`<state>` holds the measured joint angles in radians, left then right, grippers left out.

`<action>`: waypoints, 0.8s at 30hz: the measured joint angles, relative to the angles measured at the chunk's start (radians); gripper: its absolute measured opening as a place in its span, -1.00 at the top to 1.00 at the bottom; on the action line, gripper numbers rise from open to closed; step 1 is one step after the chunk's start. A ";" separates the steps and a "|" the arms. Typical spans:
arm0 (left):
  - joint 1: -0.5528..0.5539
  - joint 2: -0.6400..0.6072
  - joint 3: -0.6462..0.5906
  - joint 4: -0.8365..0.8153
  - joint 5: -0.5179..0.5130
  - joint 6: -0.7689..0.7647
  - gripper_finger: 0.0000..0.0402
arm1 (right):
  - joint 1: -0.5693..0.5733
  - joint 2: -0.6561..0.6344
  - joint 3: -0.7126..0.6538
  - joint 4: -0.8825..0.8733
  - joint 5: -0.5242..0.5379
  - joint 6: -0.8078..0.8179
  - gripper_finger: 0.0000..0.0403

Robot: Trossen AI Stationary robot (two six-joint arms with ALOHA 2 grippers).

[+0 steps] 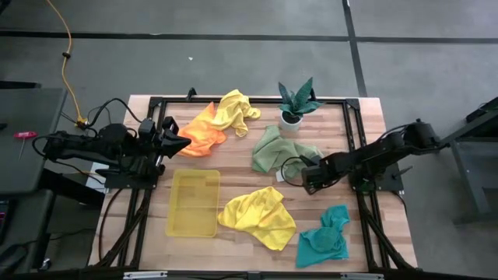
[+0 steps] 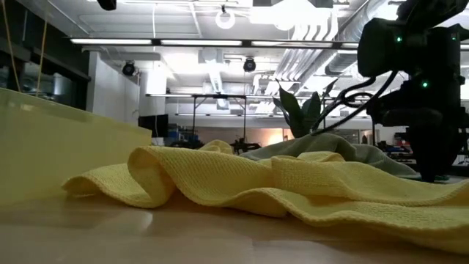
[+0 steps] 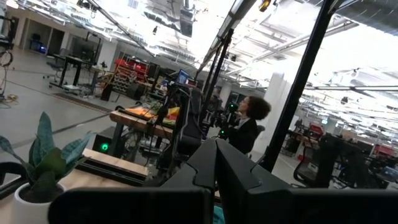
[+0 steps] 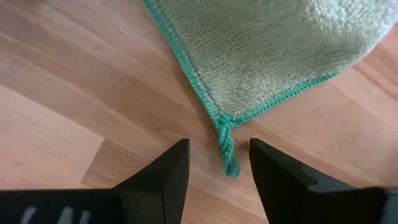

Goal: Fold microfiber towels
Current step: Fold the green microfiber cloth

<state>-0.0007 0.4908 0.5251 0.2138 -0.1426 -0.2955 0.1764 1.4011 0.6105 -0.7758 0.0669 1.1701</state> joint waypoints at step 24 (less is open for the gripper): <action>0.000 0.038 0.000 0.100 -0.008 -0.008 1.00 | -0.042 -0.356 0.240 0.107 -0.125 -0.177 0.99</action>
<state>-0.0006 0.5290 0.5251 0.3140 -0.1511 -0.3035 0.1343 1.0451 0.8510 -0.6685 -0.0576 0.9933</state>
